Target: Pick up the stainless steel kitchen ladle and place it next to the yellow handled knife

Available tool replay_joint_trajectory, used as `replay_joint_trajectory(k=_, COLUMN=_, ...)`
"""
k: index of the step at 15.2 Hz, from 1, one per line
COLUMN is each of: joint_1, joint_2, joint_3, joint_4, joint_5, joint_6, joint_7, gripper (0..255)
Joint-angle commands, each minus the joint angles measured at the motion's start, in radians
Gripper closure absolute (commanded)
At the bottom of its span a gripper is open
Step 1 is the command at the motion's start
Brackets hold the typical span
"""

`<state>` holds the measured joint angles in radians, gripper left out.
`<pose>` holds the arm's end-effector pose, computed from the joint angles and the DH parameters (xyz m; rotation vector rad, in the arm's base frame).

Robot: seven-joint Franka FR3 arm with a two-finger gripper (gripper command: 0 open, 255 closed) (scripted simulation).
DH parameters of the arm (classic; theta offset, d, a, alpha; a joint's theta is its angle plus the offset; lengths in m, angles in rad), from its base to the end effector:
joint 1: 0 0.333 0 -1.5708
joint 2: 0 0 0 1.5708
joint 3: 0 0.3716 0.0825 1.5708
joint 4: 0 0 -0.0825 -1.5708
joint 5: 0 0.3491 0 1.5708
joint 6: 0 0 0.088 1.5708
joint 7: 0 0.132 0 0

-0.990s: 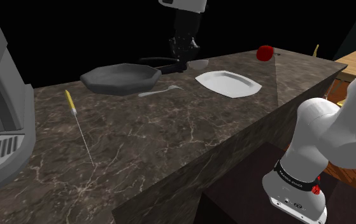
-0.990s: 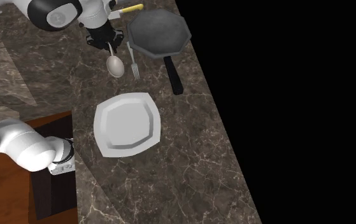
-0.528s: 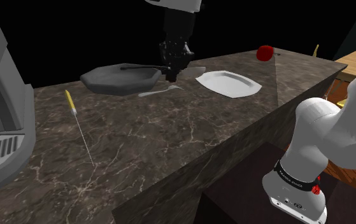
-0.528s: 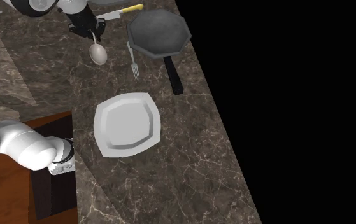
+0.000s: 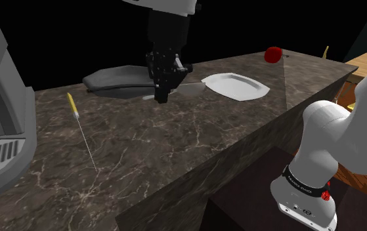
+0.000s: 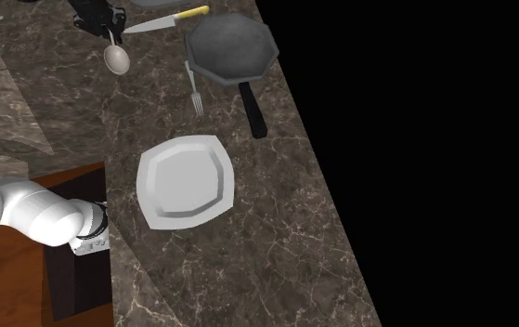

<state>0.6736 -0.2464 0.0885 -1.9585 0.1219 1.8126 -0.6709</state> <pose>0.3115 0.3223 0.6235 -2.3139 -1.9650 -0.1448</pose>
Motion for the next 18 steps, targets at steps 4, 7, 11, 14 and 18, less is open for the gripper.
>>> replay_joint_trajectory(k=4, joint_1=0.016, joint_2=0.014, joint_3=0.028, joint_4=-0.028, joint_5=0.003, joint_6=0.047, joint_7=0.039, gripper=255)
replay_joint_trajectory(k=7, joint_1=0.017, joint_2=0.014, joint_3=0.029, joint_4=-0.069, joint_5=0.004, joint_6=0.087, joint_7=0.036, gripper=255)
replay_joint_trajectory(k=11, joint_1=0.018, joint_2=0.017, joint_3=0.030, joint_4=-0.120, joint_5=0.007, joint_6=0.141, joint_7=0.031, gripper=255)
replay_joint_trajectory(k=14, joint_1=0.018, joint_2=0.021, joint_3=0.032, joint_4=-0.156, joint_5=0.008, joint_6=0.181, joint_7=0.027, gripper=255)
replay_joint_trajectory(k=18, joint_1=0.019, joint_2=0.030, joint_3=0.033, joint_4=-0.201, joint_5=0.011, joint_6=0.235, joint_7=0.023, gripper=255)
